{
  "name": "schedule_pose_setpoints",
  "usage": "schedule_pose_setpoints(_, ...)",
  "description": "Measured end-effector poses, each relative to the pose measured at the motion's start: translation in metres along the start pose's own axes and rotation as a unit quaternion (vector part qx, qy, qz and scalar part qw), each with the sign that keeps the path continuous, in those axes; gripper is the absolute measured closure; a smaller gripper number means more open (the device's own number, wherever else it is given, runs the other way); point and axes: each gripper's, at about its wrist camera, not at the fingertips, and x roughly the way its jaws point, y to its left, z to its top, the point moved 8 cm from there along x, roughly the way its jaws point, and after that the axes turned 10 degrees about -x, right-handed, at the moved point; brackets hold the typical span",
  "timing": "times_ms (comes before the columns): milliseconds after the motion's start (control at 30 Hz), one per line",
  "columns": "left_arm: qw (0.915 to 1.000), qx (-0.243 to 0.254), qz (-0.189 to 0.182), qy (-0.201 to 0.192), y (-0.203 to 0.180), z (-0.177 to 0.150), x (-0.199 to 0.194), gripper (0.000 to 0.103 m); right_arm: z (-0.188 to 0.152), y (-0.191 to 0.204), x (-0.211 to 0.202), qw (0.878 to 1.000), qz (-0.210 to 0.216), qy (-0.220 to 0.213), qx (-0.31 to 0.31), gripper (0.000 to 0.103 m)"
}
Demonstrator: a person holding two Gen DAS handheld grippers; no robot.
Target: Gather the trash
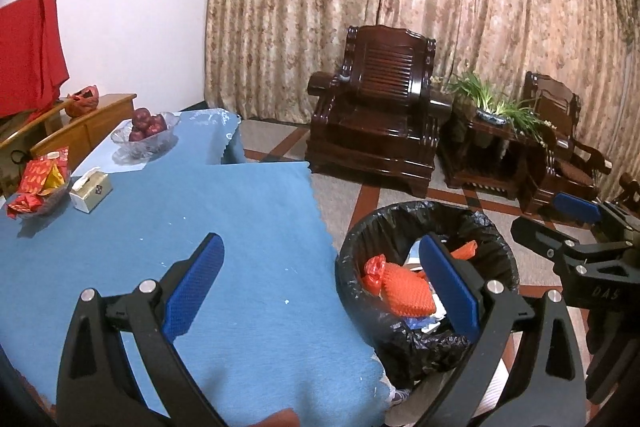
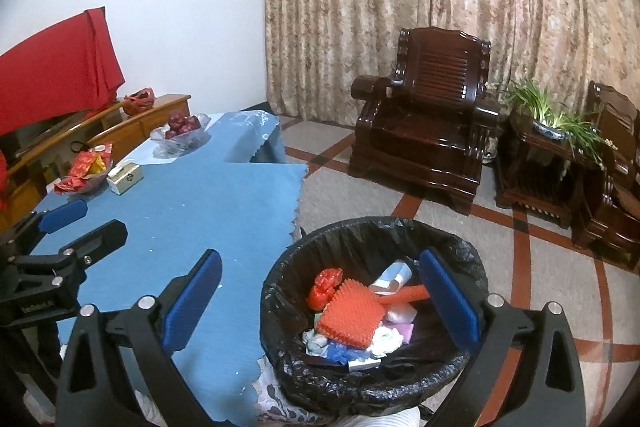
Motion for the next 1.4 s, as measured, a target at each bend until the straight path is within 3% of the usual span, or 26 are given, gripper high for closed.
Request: schedule_pose_setpoints(1400, 0.9999, 0.001, 0.001, -0.012, 0.0034, 0.003, -0.0093, 0.008, 0.0036, 0.0101, -0.0025, 1.0, 0.002, -0.003, -0.006, 0.006)
